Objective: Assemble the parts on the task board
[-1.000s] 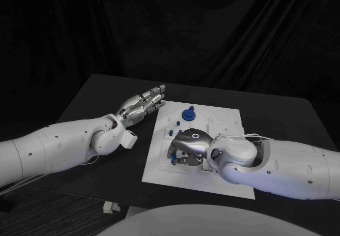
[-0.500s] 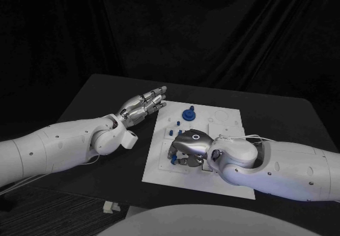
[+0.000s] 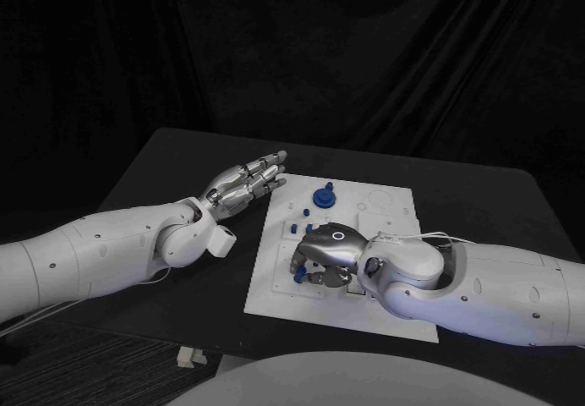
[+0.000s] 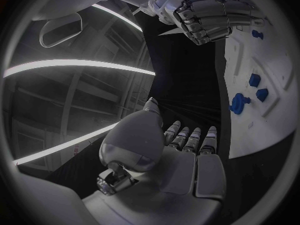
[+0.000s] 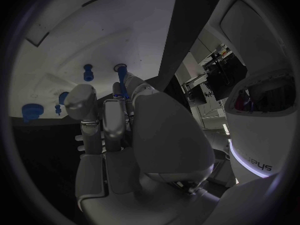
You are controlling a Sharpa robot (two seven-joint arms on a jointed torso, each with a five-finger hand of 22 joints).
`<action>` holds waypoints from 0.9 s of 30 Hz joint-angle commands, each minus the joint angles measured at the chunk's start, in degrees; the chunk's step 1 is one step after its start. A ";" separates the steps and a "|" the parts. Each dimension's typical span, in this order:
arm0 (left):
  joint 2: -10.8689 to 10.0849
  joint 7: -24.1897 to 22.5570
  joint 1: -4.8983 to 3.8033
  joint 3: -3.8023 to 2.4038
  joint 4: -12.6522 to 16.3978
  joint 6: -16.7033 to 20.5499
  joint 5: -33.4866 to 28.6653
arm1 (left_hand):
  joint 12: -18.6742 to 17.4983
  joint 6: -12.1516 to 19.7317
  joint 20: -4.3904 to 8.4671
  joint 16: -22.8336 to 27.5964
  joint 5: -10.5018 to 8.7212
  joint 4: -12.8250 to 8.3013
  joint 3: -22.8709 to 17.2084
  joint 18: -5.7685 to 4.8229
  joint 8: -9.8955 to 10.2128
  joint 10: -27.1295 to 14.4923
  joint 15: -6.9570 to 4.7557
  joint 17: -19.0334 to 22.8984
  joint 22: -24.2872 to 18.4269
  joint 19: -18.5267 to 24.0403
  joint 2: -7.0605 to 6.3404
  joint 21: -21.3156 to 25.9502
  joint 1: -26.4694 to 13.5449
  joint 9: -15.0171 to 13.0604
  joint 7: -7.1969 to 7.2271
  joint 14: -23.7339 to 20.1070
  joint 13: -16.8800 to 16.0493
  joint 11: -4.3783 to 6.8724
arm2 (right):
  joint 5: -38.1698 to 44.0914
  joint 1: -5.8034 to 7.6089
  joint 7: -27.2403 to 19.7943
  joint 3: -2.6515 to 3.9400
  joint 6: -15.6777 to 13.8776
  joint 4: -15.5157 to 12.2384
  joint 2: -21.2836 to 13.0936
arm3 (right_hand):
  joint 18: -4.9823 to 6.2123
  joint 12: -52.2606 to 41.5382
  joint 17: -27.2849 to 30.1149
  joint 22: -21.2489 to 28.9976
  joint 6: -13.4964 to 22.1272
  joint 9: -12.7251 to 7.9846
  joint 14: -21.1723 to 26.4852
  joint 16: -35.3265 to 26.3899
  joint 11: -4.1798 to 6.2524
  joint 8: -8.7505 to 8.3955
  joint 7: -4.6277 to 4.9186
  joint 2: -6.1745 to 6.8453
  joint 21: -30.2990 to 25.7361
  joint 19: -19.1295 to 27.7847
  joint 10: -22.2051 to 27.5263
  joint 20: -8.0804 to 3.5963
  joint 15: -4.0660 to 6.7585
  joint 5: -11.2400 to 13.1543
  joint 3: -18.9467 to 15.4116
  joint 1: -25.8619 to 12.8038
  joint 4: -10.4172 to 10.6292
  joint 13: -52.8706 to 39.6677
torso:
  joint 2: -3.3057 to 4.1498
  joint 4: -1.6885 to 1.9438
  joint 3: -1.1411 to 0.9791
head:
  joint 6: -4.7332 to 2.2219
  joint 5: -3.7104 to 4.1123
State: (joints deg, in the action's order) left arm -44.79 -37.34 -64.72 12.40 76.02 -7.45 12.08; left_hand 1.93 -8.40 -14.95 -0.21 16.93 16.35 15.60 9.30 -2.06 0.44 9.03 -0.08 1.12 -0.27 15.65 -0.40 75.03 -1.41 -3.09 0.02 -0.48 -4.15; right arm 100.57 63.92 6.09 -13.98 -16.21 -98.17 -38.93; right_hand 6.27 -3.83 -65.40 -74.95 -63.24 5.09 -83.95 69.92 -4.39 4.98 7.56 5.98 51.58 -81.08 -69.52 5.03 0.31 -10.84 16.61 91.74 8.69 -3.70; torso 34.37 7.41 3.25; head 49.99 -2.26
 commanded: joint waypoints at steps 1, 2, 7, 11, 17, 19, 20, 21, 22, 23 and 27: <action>0.15 -0.13 0.13 -0.06 0.05 -0.98 -0.34 | 0.26 0.02 -0.42 0.21 0.26 0.04 -0.33 0.80 -0.27 -0.01 0.45 0.08 0.10 0.03 0.40 0.10 0.35 -0.06 -0.51 -0.02 -0.06 -0.16 | 0.38 -0.35 1.07 -0.19 0.67 -0.03 -0.14 | -0.01 -0.08 0.04 -6.79 -0.22 0.08 -0.37 -0.35 0.44 -0.03 -0.05 0.47 -0.22 0.29 -0.98 -0.08 0.50 -0.27 0.34 0.12 -0.07 -0.04 | 0.04 0.04 0.00 | 0.01 0.11; 0.16 -0.06 0.14 -0.06 0.03 -1.01 -0.34 | 0.26 0.02 -0.42 0.21 0.26 0.04 -0.33 0.80 -0.27 -0.01 0.45 0.08 0.10 0.03 0.40 0.10 0.35 -0.06 -0.51 -0.02 -0.06 -0.16 | 0.38 -0.35 1.09 -0.19 0.58 -0.02 -0.19 | 0.00 -0.05 0.03 -6.78 -0.37 0.12 -0.36 -0.35 0.43 0.02 -0.06 0.45 -0.26 0.32 -0.95 -0.08 0.49 -0.30 0.39 0.02 -0.03 -0.03 | 0.04 0.04 0.00 | 0.01 0.12; 0.17 0.28 0.19 -0.06 0.00 -1.09 -0.34 | 0.24 0.04 -0.59 0.21 0.62 -0.06 -0.55 0.74 -0.30 -0.02 0.70 0.08 0.12 0.02 0.49 0.09 0.62 -0.05 -0.55 -0.02 -0.06 -0.20 | 0.43 -0.35 1.36 -0.19 0.02 -0.03 -0.35 | -0.01 0.01 0.00 -6.80 -0.90 0.27 -0.34 -0.34 0.46 0.21 -0.17 0.47 -0.18 0.35 -0.88 -0.07 0.50 -0.34 0.52 -0.07 -0.09 -0.03 | 0.02 0.02 0.01 | 0.01 0.08; 0.16 0.50 0.22 -0.06 -0.03 -1.20 -0.34 | 0.24 0.02 -0.73 0.21 2.38 -0.65 -1.24 0.66 -0.36 -0.03 0.91 0.08 0.15 0.00 0.64 0.08 1.63 -0.06 -0.63 -0.02 -0.06 -0.26 | 2.26 -0.34 1.73 -0.18 -0.16 -0.04 -0.42 | 0.04 0.03 0.29 -6.72 -1.00 0.31 -0.25 -0.59 0.44 0.23 -0.17 0.60 -0.52 0.45 -0.86 -0.07 0.49 -0.27 0.49 -0.18 -0.10 -0.03 | 0.06 0.03 0.02 | 0.01 0.11; 0.23 0.64 0.25 -0.06 -0.08 -1.29 -0.34 | 0.23 0.09 -0.79 0.21 2.53 -0.64 -1.39 0.65 -0.35 -0.03 0.99 0.08 0.23 -0.02 0.74 0.05 1.74 -0.04 -0.61 -0.02 -0.05 -0.31 | 3.21 -0.34 1.90 -0.18 -0.22 -0.17 -0.55 | 0.04 0.03 0.34 -6.72 -1.03 0.33 -0.22 -0.65 0.44 0.22 -0.17 0.68 -0.53 0.48 -0.86 -0.07 0.48 -0.14 0.48 -0.26 -0.10 -0.03 | 0.06 0.10 0.04 | 0.01 0.10; 0.23 0.69 0.26 -0.06 -0.09 -1.30 -0.34 | 0.25 0.06 -0.81 0.21 2.55 -0.61 -1.45 0.65 -0.36 -0.03 1.02 0.08 0.22 -0.02 0.81 0.06 1.76 -0.05 -0.63 -0.02 -0.06 -0.31 | 3.31 -0.34 1.92 -0.18 -0.30 -0.22 -0.58 | 0.07 0.03 0.37 -6.69 -1.05 0.34 -0.20 -0.68 0.45 0.21 -0.18 0.69 -0.67 0.52 -0.86 -0.06 0.48 -0.08 0.51 -0.25 -0.13 -0.03 | 0.06 0.02 0.03 | 0.01 -0.02; 0.23 0.72 0.27 -0.06 -0.10 -1.31 -0.34 | 0.25 0.06 -0.81 0.21 2.55 -0.61 -1.45 0.65 -0.36 -0.03 1.02 0.08 0.22 -0.02 0.81 0.06 1.76 -0.05 -0.63 -0.02 -0.06 -0.31 | 3.35 -0.34 1.93 -0.18 -0.34 -0.24 -0.60 | 0.07 0.03 0.37 -6.69 -1.05 0.34 -0.20 -0.68 0.45 0.21 -0.18 0.69 -0.67 0.52 -0.86 -0.06 0.48 -0.08 0.51 -0.25 -0.13 -0.03 | 0.06 -0.02 0.03 | 0.01 -0.05; 0.23 0.76 0.27 -0.06 -0.11 -1.33 -0.34 | 0.23 0.08 -0.83 0.21 2.55 -0.58 -1.51 0.65 -0.36 -0.04 1.04 0.08 0.25 -0.03 0.88 0.05 1.77 -0.04 -0.64 -0.02 -0.05 -0.33 | 3.39 -0.34 1.96 -0.18 -0.37 -0.27 -0.63 | 0.07 0.03 0.37 -6.69 -1.05 0.34 -0.20 -0.68 0.45 0.21 -0.18 0.69 -0.67 0.52 -0.86 -0.06 0.48 -0.08 0.51 -0.25 -0.13 -0.03 | 0.06 0.00 0.02 | 0.01 -0.03; 0.23 0.81 0.28 -0.06 -0.12 -1.34 -0.34 | 0.23 0.08 -0.83 0.21 2.55 -0.58 -1.51 0.65 -0.36 -0.04 1.04 0.08 0.25 -0.03 0.88 0.05 1.77 -0.04 -0.64 -0.02 -0.05 -0.33 | 3.42 -0.34 1.99 -0.18 -0.36 -0.29 -0.67 | 0.07 0.03 0.37 -6.69 -1.05 0.34 -0.20 -0.68 0.45 0.21 -0.18 0.69 -0.67 0.52 -0.86 -0.06 0.48 -0.08 0.51 -0.25 -0.13 -0.03 | 0.06 -0.01 0.02 | 0.01 0.01; 0.23 0.85 0.29 -0.06 -0.14 -1.35 -0.34 | 0.24 0.12 -0.86 0.21 2.55 -0.52 -1.59 0.64 -0.35 -0.04 1.08 0.08 0.26 -0.04 0.95 0.04 1.77 -0.04 -0.64 -0.02 -0.06 -0.36 | 3.45 -0.34 2.03 -0.18 -0.33 -0.31 -0.71 | 0.07 0.03 0.37 -6.69 -1.05 0.34 -0.20 -0.68 0.45 0.21 -0.18 0.69 -0.67 0.52 -0.86 -0.06 0.48 -0.08 0.51 -0.25 -0.13 -0.03 | 0.05 0.03 0.02 | 0.01 0.06; 0.27 0.94 0.31 -0.06 -0.22 -1.38 -0.34 | 0.22 0.14 -0.89 0.21 2.54 -0.44 -1.67 0.64 -0.35 -0.04 1.12 0.08 0.26 -0.04 1.00 0.04 1.76 -0.04 -0.64 -0.02 -0.05 -0.39 | 3.49 -0.34 2.16 -0.18 -0.34 -0.42 -0.92 | 0.06 0.03 0.41 -6.69 -1.06 0.35 -0.17 -0.72 0.45 0.19 -0.19 0.72 -0.64 0.53 -0.87 -0.06 0.49 0.07 0.55 -0.25 -0.18 -0.04 | -0.02 0.09 0.02 | 0.01 0.05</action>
State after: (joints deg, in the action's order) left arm -44.65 -36.03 -64.47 12.40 75.75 -8.11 12.08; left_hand 1.93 -8.40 -15.36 -0.21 19.31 15.89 14.17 9.30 -2.05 0.43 9.84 -0.05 1.30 -0.27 16.53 -0.40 76.53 -1.40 -3.50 0.03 -0.48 -4.14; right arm 102.97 63.78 6.82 -14.10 -16.40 -98.43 -39.76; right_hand 6.27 -3.82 -65.08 -74.95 -63.86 5.40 -83.95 69.48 -3.86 4.98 7.37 6.43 51.24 -80.93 -70.04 4.88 0.31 -10.81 16.84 91.29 8.44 -3.66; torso 34.41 7.47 3.27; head 49.99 -2.23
